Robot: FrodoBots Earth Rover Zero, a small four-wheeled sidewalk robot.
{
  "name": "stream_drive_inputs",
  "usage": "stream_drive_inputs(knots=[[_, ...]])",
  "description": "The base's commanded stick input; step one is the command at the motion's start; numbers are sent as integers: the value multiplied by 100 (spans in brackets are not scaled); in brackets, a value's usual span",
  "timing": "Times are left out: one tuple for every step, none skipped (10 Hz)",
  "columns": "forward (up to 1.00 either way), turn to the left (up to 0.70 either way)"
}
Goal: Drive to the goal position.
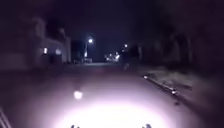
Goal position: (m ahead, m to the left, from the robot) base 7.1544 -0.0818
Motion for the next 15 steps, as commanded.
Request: stream_drive_inputs(knots=[[100,-40],[100,-24],[100,-12],[100,-27],[100,0],[100,0],[100,0],[100,0],[100,0],[100,0],[100,0],[100,0],[100,0],[100,0],[100,0]])
